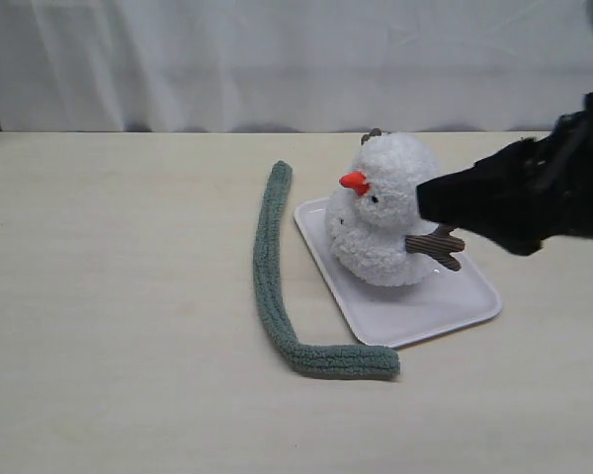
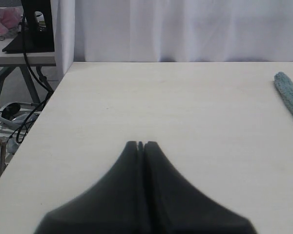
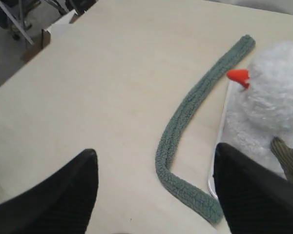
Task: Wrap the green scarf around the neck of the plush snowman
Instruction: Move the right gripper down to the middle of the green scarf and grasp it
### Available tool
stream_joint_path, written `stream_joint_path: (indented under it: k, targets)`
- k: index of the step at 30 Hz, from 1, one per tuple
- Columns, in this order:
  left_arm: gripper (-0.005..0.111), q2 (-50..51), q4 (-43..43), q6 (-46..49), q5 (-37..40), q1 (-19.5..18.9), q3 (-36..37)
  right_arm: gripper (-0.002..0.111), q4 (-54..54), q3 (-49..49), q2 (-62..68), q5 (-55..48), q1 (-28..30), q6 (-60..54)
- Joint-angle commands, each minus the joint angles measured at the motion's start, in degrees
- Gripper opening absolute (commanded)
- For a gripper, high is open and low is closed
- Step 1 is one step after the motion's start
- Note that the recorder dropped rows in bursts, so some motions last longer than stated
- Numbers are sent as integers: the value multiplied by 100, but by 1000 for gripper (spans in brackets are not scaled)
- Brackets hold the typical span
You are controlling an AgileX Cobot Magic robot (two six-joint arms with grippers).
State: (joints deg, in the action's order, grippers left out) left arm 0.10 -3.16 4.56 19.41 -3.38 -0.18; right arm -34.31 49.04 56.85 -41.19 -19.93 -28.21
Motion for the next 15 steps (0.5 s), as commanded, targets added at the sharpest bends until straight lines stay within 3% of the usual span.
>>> stream_joint_path:
  k: [1, 5, 15]
  targets:
    - [0, -10, 6, -15, -89, -27, 18, 63, 2217, 28, 676, 854, -1275, 2268]
    - [0, -10, 6, -15, -89, -27, 18, 63, 3469, 59, 1409, 1109, -1988, 3602]
    - [0, -10, 6, -15, -89, -27, 18, 63, 3353, 1356, 3625, 1079, -2556, 3676]
